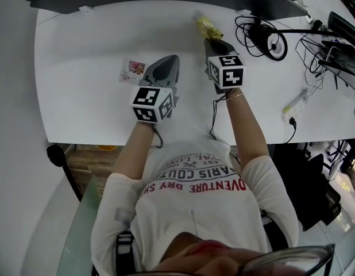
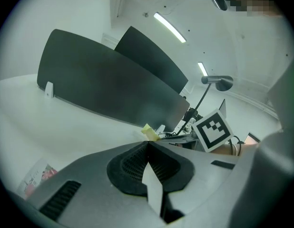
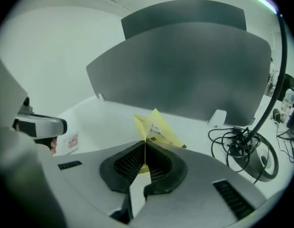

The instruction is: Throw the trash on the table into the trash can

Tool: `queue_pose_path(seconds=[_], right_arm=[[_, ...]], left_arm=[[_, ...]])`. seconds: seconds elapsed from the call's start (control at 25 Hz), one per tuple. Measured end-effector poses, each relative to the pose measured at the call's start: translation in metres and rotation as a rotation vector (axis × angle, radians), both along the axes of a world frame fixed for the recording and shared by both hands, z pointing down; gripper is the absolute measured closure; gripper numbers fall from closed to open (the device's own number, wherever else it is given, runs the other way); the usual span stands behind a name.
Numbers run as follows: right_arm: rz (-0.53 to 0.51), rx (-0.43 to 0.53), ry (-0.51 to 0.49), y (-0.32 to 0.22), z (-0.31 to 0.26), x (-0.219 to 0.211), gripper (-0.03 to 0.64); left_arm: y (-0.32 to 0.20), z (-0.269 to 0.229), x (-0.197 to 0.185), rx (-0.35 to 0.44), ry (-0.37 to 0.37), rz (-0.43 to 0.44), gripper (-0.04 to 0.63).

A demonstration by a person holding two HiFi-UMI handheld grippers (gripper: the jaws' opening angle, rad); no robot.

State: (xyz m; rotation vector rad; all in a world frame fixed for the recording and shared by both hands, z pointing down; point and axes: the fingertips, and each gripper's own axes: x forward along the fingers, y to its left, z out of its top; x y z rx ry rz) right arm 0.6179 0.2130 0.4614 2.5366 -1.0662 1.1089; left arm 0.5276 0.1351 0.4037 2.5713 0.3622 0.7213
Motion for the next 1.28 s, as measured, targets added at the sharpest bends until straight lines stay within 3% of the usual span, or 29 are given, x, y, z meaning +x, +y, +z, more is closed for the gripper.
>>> queue_pose_path(seconds=[0.24,0.44,0.72,0.92,1.12,1.28], right_arm=[[-0.119,0.081,0.079,-0.005,-0.058,-0.050,0.591],[-0.266,0.158,0.118,-0.017,-0.094,-0.119,0.591],[-0.503,0.251,0.071,-0.053,-0.114,-0.245,0.591],[-0.757,0.297,0.038,-0.102,-0.117,-0.344,0.591],[-1.016,0.291,0.004,-0.164,-0.108,-0.456,0.591],[-1.160,0.270,-0.039,-0.213,-0.088,-0.545,0.589]], left_arm=[[0.006,-0.042,-0.048,0.040,0.069,-0.110,0.572],[0.003,-0.063,-0.122,0.102,0.099,-0.246,0.572],[-0.018,-0.075,-0.258,0.155,0.096,-0.524,0.572],[-0.053,-0.067,-0.368,0.167,0.059,-0.763,0.572],[-0.095,-0.061,-0.481,0.173,0.030,-1.007,0.572],[-0.130,-0.044,-0.570,0.154,-0.007,-1.155,0.572]])
